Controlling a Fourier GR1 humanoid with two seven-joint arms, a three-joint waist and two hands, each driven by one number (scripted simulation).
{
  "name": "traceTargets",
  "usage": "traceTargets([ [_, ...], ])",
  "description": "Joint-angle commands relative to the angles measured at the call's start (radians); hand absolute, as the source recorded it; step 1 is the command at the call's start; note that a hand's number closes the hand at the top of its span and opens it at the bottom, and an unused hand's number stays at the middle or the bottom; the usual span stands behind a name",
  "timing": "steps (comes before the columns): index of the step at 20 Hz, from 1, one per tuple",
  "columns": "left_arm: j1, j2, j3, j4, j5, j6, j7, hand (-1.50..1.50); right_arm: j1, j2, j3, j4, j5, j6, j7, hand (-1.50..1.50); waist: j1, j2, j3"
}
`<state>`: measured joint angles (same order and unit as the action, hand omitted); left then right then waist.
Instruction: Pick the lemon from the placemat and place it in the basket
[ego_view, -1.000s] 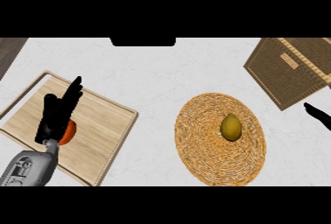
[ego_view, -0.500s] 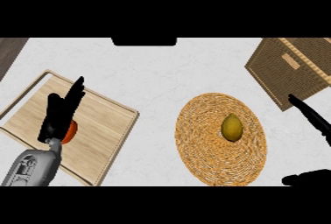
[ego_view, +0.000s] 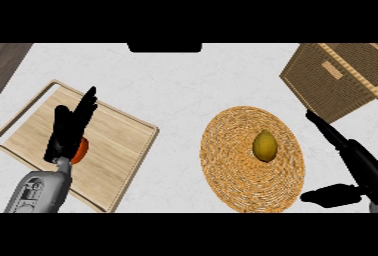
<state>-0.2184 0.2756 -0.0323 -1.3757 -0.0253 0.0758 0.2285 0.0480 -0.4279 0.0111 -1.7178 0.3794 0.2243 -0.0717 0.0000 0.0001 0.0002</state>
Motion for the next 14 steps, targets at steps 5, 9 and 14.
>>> traceTargets([
  [5, -0.007, -0.044, 0.011, -0.030, -0.057, -0.013, 0.051, 0.00, -0.033, 0.120, 0.043, 0.101, 0.140, -0.062, -0.060, -1.50, -0.001, 0.000, 0.000],
  [9, -0.014, -0.004, 0.095, 0.014, -0.021, -0.075, -0.029, 0.00, -0.135, 0.122, -0.001, 0.116, 0.107, 0.013, 0.002, -1.50, 0.000, 0.000, 0.000],
  [14, 0.097, -0.052, 0.051, -0.094, -0.069, -0.069, -0.003, 0.00, -0.141, 0.162, -0.002, 0.218, 0.158, -0.031, -0.077, -1.50, 0.002, -0.001, 0.000],
])
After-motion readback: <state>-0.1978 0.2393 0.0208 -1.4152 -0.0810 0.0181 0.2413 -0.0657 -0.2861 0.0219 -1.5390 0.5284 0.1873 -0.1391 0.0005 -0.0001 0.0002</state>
